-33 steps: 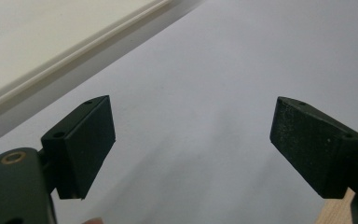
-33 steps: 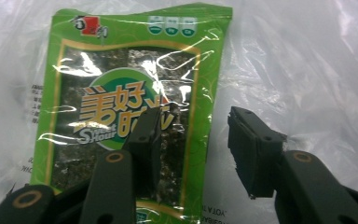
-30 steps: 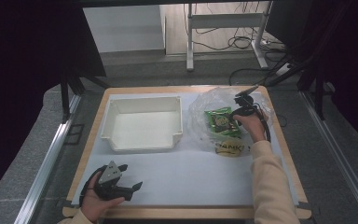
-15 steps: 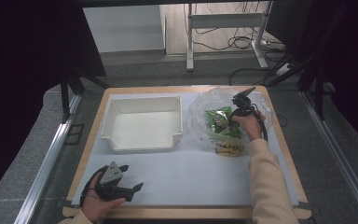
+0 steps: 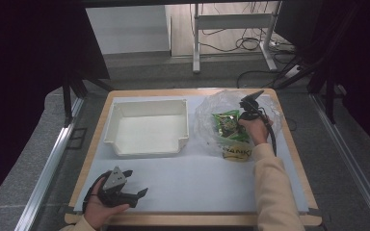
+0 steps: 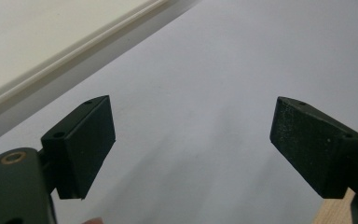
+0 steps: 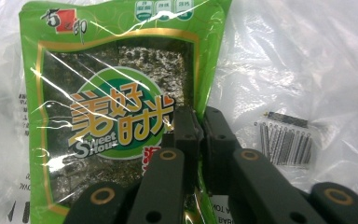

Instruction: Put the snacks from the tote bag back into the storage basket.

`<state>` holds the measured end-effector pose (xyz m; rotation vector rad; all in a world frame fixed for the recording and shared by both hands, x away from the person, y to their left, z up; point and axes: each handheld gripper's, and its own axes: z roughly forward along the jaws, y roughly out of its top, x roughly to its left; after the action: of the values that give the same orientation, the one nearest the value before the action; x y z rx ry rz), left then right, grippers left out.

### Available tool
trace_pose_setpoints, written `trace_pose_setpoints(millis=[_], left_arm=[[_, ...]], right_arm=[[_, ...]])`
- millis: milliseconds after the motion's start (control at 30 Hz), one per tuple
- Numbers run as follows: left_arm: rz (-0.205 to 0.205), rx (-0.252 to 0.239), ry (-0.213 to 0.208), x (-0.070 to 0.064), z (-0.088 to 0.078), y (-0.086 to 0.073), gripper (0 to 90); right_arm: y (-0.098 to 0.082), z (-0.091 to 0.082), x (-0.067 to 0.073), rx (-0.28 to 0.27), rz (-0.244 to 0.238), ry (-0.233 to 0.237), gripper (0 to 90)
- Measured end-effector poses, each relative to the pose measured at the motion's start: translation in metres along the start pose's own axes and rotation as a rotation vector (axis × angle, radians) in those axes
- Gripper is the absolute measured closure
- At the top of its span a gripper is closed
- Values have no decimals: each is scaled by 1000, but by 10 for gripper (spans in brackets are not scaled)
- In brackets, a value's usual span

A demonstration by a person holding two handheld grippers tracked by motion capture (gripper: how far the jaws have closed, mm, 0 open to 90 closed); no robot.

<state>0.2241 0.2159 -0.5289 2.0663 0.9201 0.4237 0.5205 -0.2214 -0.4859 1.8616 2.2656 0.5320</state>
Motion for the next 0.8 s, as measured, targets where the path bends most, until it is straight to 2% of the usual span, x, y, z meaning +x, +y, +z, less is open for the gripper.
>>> trace_pose_setpoints(millis=[133, 333, 433, 567, 800], left_arm=[[2, 2, 1, 0, 0, 0, 141], [0, -3, 2, 1, -1, 0, 141], [2, -6, 2, 1, -2, 0, 141], [-1, -10, 1, 2, -2, 0, 141], [-1, -6, 1, 1, -1, 0, 141]], right_arm=[[0, -2, 1, -8, 21, -6, 880], [-1, -4, 1, -14, 27, 1, 890], [-1, -6, 1, -14, 37, 21, 892], [-4, -10, 0, -55, 46, 42, 893], [-8, -20, -3, -90, 53, 86, 897]])
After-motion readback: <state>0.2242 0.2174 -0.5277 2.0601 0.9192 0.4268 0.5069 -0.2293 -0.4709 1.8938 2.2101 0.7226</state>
